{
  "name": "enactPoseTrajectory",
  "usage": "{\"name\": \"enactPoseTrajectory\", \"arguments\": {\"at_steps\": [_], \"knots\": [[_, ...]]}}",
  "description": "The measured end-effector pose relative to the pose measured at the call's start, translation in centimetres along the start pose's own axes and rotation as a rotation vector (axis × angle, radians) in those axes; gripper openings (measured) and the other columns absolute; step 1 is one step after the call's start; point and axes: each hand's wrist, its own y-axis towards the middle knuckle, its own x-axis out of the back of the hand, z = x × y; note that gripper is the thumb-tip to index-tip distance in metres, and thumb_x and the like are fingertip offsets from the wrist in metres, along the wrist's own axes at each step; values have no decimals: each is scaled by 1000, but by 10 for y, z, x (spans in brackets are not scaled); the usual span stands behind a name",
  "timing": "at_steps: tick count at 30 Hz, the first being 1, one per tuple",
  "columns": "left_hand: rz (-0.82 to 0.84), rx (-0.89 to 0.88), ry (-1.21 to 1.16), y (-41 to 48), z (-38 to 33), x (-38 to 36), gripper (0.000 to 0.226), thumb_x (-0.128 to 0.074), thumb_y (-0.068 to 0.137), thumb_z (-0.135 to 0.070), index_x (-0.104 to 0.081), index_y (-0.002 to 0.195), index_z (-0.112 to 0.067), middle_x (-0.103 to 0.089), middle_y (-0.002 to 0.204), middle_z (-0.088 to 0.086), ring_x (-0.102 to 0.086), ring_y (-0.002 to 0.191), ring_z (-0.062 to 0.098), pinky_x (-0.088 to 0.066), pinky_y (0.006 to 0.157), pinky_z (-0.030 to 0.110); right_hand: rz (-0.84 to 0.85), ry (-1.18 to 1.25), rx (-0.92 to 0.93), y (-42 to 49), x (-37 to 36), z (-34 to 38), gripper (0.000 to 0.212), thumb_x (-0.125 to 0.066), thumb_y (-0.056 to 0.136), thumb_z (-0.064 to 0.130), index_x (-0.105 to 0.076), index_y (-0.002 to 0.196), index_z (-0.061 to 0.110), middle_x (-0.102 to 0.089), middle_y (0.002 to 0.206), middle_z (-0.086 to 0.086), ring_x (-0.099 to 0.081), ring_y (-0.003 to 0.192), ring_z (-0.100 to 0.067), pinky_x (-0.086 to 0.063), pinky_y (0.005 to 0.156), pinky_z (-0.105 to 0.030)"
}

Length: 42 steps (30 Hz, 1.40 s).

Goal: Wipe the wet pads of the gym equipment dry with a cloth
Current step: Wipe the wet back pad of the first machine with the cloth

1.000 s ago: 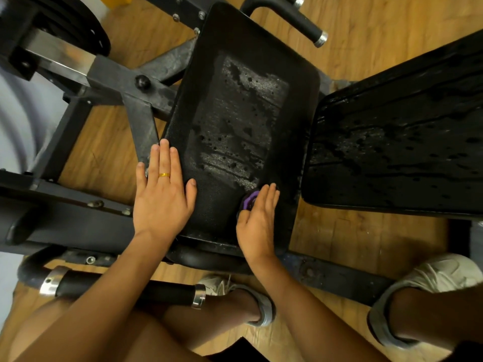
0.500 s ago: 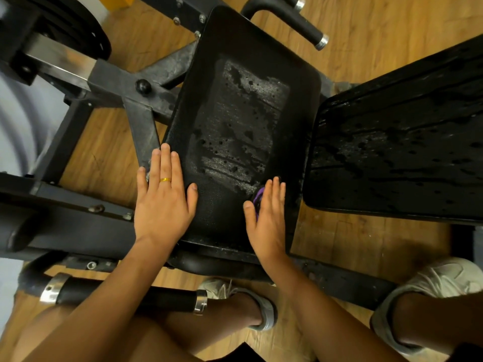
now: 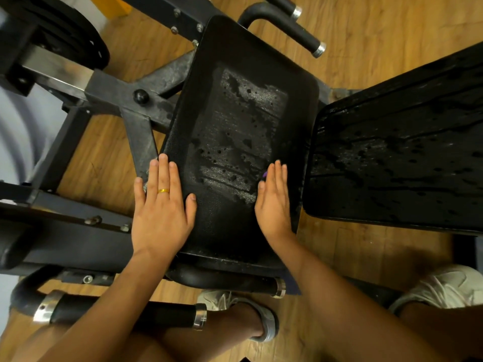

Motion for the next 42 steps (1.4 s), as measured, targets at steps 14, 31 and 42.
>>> {"name": "enactPoseTrajectory", "arguments": {"at_steps": [14,31,42], "knots": [[-8,-22,16,1,-1,2,70,-27,103,-40,-16,157,4,-8,166,23,-6,156,33,-15,124,51,-1,47,-81,-15,5,4,62,-24,106,39,-33,155,3,-25,165,-6,-14,154,-14,-6,121,-15],[14,-35,32,3,-2,3,69,-26,103,-38,-20,155,7,-9,166,24,-7,155,34,-15,123,54,-24,24,-101,89,23,-12,50,-36,109,26,-34,155,5,-24,166,-5,-16,154,-16,-14,123,-27],[-21,-38,-5,4,-2,-1,70,-33,99,-35,-26,153,9,-15,164,26,-16,154,37,-22,119,54,-65,-17,-120,168,22,-22,51,-31,110,25,-29,157,6,-21,167,-5,-9,156,-18,-7,121,-23]]}}
